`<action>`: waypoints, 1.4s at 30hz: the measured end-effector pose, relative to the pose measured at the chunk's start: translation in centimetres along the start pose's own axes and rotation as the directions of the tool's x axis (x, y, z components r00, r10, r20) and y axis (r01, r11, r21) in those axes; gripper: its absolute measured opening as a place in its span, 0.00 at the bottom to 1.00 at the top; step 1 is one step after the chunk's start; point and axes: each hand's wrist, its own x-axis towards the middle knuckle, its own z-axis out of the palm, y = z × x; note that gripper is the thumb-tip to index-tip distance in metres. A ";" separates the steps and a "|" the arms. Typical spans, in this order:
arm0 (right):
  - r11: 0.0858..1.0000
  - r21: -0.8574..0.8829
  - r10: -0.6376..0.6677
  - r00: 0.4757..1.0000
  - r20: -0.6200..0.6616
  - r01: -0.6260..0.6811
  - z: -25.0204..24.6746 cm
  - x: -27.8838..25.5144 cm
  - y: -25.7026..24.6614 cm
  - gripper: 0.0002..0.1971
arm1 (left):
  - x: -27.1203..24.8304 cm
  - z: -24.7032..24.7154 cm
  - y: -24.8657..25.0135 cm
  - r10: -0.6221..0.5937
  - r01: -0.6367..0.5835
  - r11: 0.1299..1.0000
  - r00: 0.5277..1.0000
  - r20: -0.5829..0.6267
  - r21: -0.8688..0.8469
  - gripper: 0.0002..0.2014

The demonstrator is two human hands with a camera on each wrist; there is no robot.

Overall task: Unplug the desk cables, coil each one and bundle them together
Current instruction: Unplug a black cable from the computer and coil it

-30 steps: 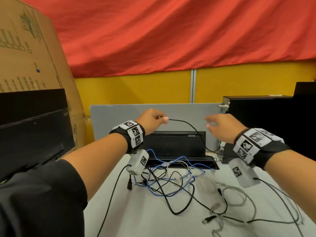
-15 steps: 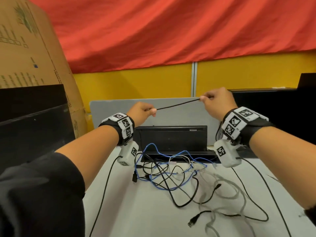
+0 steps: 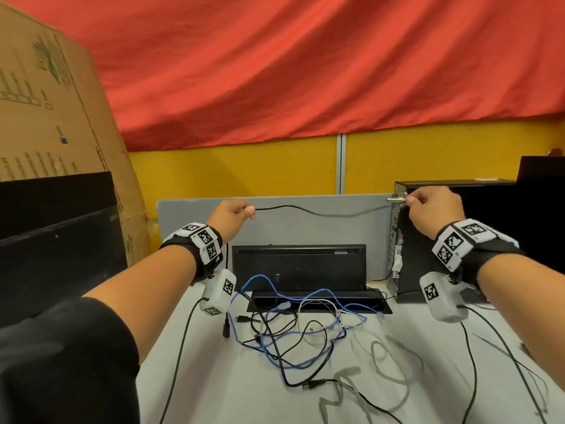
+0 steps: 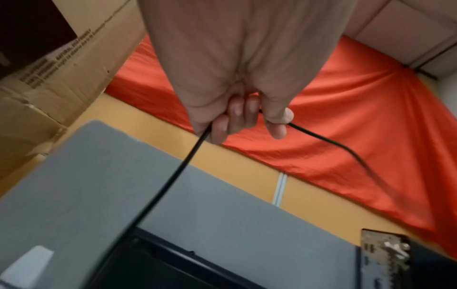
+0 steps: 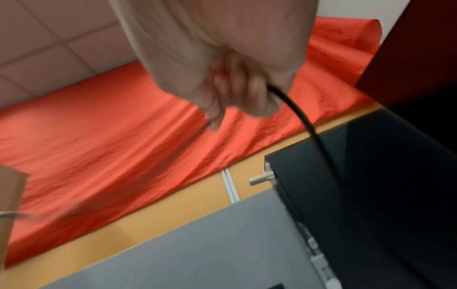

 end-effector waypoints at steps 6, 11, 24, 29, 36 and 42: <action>0.974 -0.028 -0.198 0.903 0.382 0.226 2.0 -3.0 -4.6 0.18 | 0.2 2.1 4.0 0.126 -0.127 0.992 0.988 0.085 -0.002 0.12; 0.888 0.404 -0.414 0.768 0.489 0.221 4.2 -5.0 -10.5 0.15 | 0.3 4.3 7.0 0.232 -0.230 0.973 0.958 0.166 -0.036 0.12; 0.974 0.005 -0.225 0.968 0.115 0.226 1.7 -0.5 -0.7 0.12 | 0.3 0.2 1.0 -0.009 -0.012 0.993 0.984 0.180 0.114 0.13; 0.984 -0.025 -0.174 0.984 0.026 0.175 1.0 0.3 2.1 0.11 | 0.1 -0.6 -0.2 -0.074 0.043 0.979 0.986 0.152 0.198 0.13; 0.989 -0.027 -0.143 0.990 -0.010 0.143 0.2 0.6 3.1 0.09 | -0.3 -1.9 -1.7 -0.138 0.093 0.947 0.982 0.127 0.308 0.13; 0.987 -0.034 -0.159 0.987 -0.014 0.158 0.1 0.2 2.8 0.10 | -0.1 -2.0 -1.8 -0.159 0.087 0.903 0.978 0.138 0.421 0.12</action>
